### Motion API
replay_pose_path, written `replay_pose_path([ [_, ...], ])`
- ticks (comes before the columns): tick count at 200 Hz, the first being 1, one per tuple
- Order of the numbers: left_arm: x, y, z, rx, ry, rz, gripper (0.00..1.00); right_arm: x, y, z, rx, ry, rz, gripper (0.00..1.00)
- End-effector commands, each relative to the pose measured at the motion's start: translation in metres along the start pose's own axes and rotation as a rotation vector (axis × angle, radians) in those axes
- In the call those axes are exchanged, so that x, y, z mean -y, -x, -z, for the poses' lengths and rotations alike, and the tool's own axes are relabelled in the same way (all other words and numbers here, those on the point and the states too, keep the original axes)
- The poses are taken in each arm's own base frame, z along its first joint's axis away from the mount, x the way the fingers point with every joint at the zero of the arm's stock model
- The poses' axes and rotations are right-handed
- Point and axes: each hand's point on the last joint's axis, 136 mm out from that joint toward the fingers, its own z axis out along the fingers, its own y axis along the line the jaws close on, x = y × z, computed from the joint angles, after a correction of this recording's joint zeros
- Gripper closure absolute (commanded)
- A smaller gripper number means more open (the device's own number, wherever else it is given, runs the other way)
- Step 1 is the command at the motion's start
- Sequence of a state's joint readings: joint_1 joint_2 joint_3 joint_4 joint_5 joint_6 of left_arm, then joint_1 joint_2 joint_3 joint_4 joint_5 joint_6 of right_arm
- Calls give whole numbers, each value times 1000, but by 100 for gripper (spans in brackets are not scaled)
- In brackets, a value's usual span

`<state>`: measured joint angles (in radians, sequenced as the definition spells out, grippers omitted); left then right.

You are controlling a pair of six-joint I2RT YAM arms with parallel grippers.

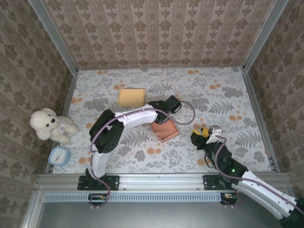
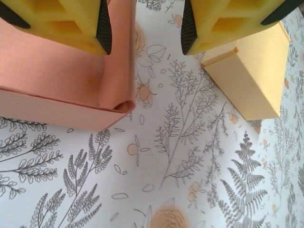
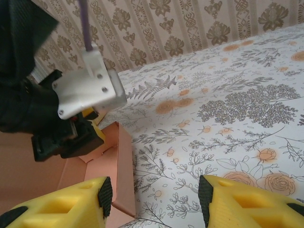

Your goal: Fold the paper box

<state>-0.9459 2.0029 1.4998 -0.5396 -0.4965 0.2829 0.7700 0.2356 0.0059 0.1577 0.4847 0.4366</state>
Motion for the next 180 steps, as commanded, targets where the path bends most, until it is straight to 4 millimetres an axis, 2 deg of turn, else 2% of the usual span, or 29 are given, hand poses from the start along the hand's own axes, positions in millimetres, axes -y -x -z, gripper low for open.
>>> replay_pose_path([
  [1, -10, 3, 18, 36, -39, 59, 54, -3, 1, 0, 11, 21, 5, 46],
  [24, -25, 15, 35, 96, -22, 152, 53, -3, 1, 0, 12, 19, 6, 46],
  [59, -68, 27, 78, 169, 65, 387, 51, -2, 2, 0, 15, 15, 17, 46],
  [77, -90, 20, 103, 173, 110, 530, 48, -2, 2, 0, 17, 16, 19, 46],
  [105, -108, -2, 137, 170, 126, 792, 46, -6, 2, -1, 15, 33, 13, 46],
  [137, -104, -32, 161, 156, 70, 1068, 43, -8, 1, -3, -10, 27, 13, 45],
  [156, -93, -48, 163, 129, 22, 1237, 40, -11, 1, -6, -31, 30, 7, 45],
  [180, -74, -52, 160, 122, -55, 1401, 39, -19, 3, -10, -58, 45, -7, 41],
])
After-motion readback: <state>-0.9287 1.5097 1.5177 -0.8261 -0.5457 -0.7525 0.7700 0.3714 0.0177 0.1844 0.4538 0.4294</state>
